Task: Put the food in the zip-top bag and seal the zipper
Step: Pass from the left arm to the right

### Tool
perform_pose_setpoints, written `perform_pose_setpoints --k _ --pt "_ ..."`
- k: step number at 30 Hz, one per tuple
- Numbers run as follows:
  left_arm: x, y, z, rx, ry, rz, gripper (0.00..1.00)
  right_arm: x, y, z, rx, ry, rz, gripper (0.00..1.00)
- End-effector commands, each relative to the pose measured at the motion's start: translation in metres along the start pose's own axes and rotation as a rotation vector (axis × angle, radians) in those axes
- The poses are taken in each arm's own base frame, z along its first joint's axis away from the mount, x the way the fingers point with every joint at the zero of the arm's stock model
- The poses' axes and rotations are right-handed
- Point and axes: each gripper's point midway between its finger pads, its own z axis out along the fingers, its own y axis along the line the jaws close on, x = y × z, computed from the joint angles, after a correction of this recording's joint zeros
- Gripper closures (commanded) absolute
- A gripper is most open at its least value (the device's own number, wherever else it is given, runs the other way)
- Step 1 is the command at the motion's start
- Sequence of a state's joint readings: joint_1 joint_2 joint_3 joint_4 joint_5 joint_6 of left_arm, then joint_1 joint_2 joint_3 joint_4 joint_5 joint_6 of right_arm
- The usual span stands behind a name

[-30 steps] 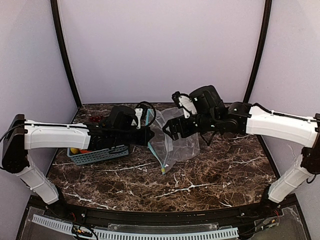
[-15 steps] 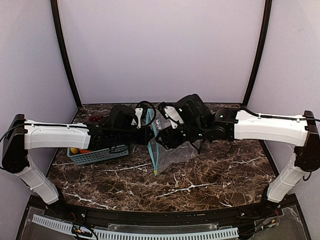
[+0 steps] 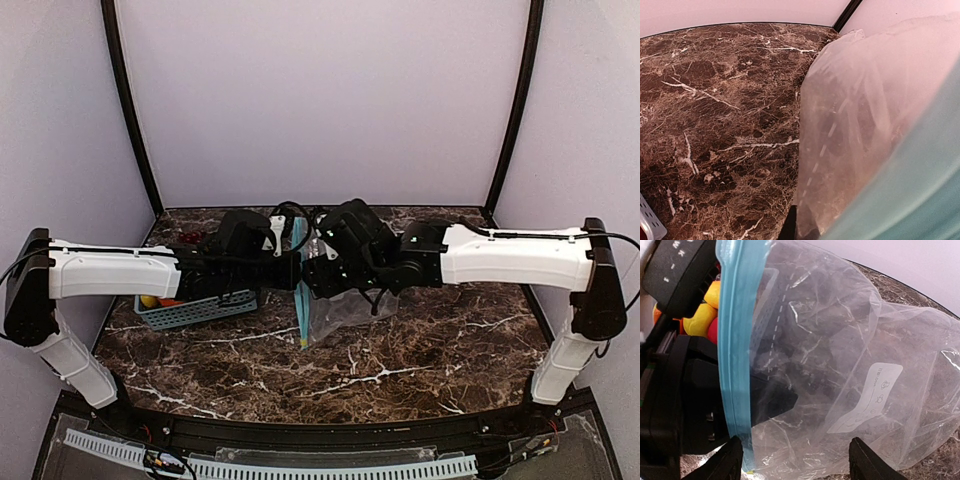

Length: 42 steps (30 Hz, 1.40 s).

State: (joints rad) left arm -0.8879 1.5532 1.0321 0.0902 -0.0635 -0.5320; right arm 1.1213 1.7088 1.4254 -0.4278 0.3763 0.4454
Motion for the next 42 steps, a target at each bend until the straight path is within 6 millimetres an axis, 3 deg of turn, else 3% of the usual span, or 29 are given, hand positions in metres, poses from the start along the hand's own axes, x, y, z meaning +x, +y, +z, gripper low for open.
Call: perform_pose_setpoints --k 1,9,21,27,33,38,42 --pt "-0.013 -0.006 -0.001 0.021 -0.03 -0.014 0.99 -0.01 0.011 -0.006 0.02 -0.038 -0.015 0.26" --pt "-0.016 -0.006 -0.003 0.057 -0.039 -0.052 0.99 0.009 0.018 -0.003 0.031 -0.014 -0.02 0.22" --pt "-0.019 -0.009 -0.011 0.083 -0.058 -0.076 0.99 0.006 0.004 0.013 0.153 -0.036 -0.022 0.34" --pt "-0.014 -0.005 -0.011 0.071 -0.042 -0.073 0.99 0.003 -0.006 0.008 0.207 -0.05 -0.011 0.61" --pt "-0.004 0.017 -0.009 -0.009 -0.018 -0.041 0.99 -0.008 -0.013 -0.01 0.213 -0.076 -0.001 0.98" --pt "0.0 0.038 -0.008 -0.059 0.002 -0.037 0.99 -0.014 -0.019 -0.025 0.189 -0.087 0.031 1.0" --pt "0.004 0.04 -0.007 -0.058 0.018 -0.022 0.99 -0.011 -0.027 -0.025 0.158 -0.063 0.074 1.0"
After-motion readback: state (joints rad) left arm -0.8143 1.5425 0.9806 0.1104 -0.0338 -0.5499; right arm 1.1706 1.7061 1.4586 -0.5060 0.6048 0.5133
